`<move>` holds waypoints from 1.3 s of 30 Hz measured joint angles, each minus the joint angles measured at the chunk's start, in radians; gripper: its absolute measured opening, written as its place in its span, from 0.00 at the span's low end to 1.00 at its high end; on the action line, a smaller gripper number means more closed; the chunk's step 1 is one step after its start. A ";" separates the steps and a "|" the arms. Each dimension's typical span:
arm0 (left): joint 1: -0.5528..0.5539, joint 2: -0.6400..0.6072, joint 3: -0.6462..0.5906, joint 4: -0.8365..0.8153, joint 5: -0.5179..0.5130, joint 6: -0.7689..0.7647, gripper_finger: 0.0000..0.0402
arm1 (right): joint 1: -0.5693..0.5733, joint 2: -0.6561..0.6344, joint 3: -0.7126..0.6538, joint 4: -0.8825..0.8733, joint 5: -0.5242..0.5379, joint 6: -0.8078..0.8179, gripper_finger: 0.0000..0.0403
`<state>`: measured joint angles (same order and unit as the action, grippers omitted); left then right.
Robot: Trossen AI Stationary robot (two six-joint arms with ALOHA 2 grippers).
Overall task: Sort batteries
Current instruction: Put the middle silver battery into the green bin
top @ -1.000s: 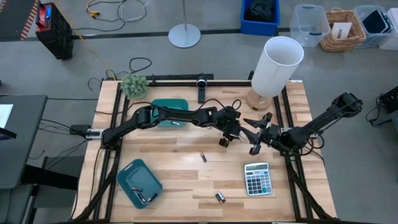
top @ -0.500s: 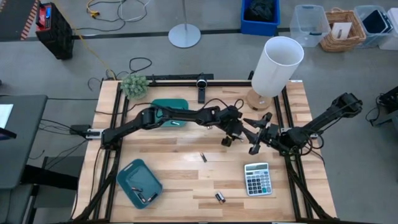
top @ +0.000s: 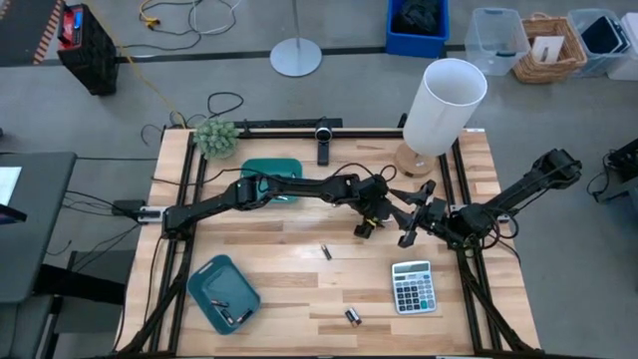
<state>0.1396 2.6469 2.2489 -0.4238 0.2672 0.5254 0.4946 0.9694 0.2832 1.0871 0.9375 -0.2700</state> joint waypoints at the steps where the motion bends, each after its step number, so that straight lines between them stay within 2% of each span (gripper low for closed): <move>1: -0.001 0.000 -0.003 -0.002 -0.004 0.000 0.42 | 0.000 0.000 0.000 -0.001 0.000 0.000 0.48; 11: -0.009 0.000 -0.005 -0.027 -0.019 -0.023 0.11 | 0.000 0.000 0.000 -0.002 0.000 0.000 0.48; 19: -0.013 0.001 -0.006 -0.025 -0.023 0.003 0.11 | 0.000 0.000 0.000 -0.002 0.001 0.000 0.48; 26: -0.010 -0.006 -0.009 0.010 0.052 -0.055 0.11 | 0.001 0.000 0.000 0.011 -0.001 0.011 0.48; 39: -0.006 -0.098 -0.015 0.005 0.064 -0.105 0.11 | 0.009 0.000 0.000 0.029 -0.022 0.004 0.48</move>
<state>0.1333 2.5488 2.2339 -0.4184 0.3310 0.4203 0.5038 0.9695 0.2829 1.1159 0.9153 -0.2664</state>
